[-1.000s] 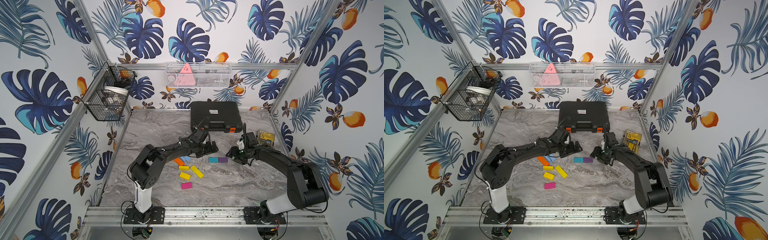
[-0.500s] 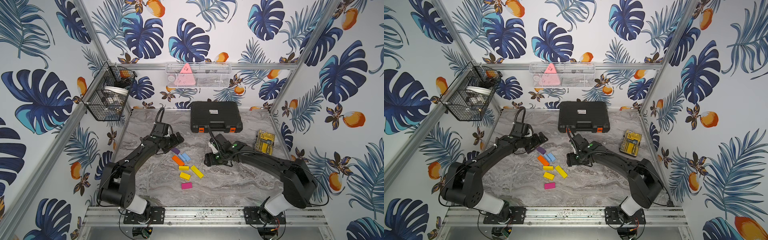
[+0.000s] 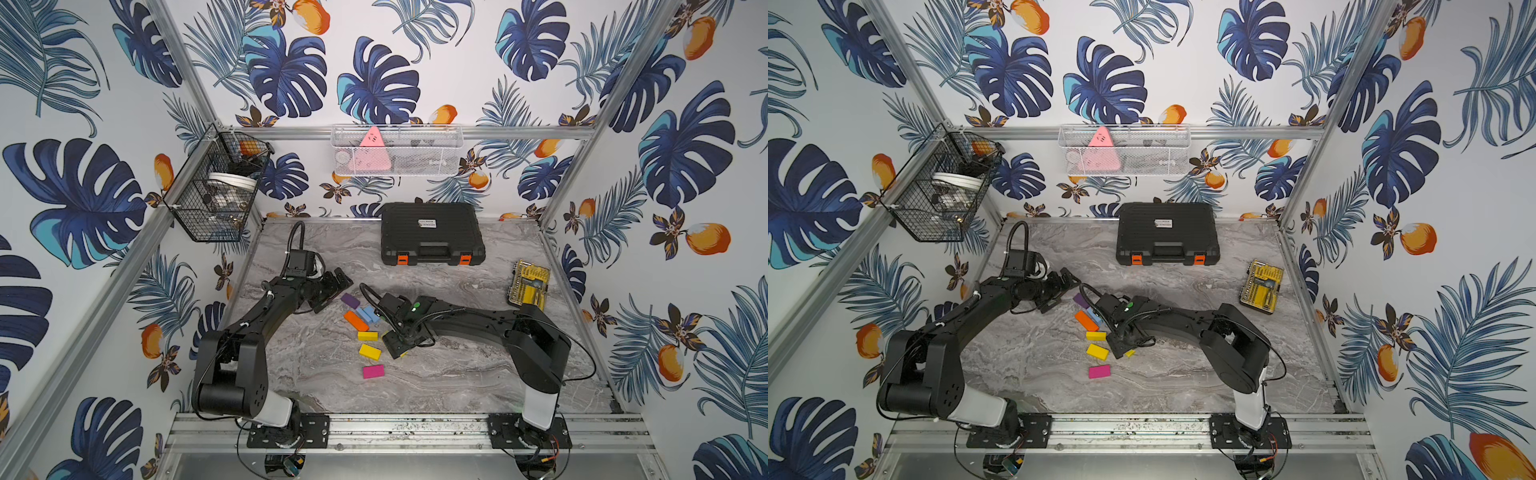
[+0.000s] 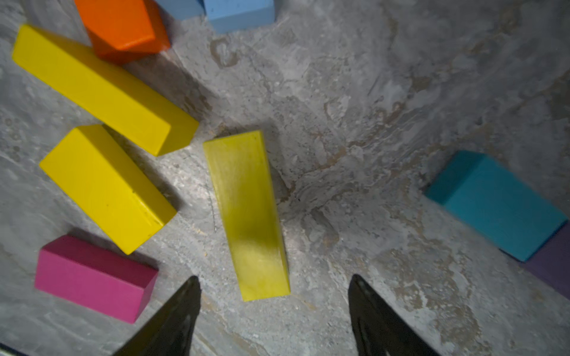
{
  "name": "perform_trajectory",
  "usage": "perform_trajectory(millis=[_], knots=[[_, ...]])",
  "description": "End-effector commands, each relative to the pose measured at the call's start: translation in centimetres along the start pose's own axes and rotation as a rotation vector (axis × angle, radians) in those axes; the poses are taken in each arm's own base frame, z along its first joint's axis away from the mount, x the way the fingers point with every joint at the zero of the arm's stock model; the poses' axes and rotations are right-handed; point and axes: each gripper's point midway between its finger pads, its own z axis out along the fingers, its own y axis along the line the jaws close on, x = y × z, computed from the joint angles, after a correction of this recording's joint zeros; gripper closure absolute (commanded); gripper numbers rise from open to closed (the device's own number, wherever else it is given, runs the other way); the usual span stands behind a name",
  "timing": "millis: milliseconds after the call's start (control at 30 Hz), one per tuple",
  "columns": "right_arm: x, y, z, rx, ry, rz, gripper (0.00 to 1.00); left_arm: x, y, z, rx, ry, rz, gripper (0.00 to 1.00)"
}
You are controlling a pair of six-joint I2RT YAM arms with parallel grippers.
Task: Assemble the letter c with building blocks
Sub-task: Pick up the building block from the center of the board.
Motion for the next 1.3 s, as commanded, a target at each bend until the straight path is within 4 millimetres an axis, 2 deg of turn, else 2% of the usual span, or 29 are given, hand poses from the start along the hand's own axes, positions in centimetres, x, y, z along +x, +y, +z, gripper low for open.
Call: perform_trajectory(millis=[0,467,533,700,833,1033,1133,1267], knots=[[0.4,0.0,0.6,0.027,0.024,-0.025,0.24,0.0,-0.1,-0.1,0.031,0.002,0.009,0.01],[0.7,0.9,2.5,0.007,0.051,-0.027,0.41,0.5,0.3,0.2,0.061,0.013,-0.02,0.01],[1.0,1.0,2.7,-0.001,0.056,-0.022,0.45,0.5,0.2,0.1,0.065,0.014,-0.019,0.01],[1.6,1.1,2.5,-0.019,0.06,0.001,0.64,0.5,-0.1,0.1,0.077,0.016,-0.014,0.01],[2.3,0.1,1.4,0.006,0.044,0.065,0.65,0.6,-0.3,0.0,0.095,0.02,-0.015,0.01],[4.4,-2.6,-0.6,0.081,0.014,0.252,0.66,1.3,-0.8,0.1,0.12,0.038,-0.018,0.01],[6.1,-3.8,-0.8,0.111,0.017,0.334,0.66,2.0,-1.5,0.3,0.117,0.049,0.001,0.01],[6.9,-4.9,-0.9,0.145,0.002,0.402,0.66,3.3,-2.6,0.8,0.109,0.063,0.028,0.01]])
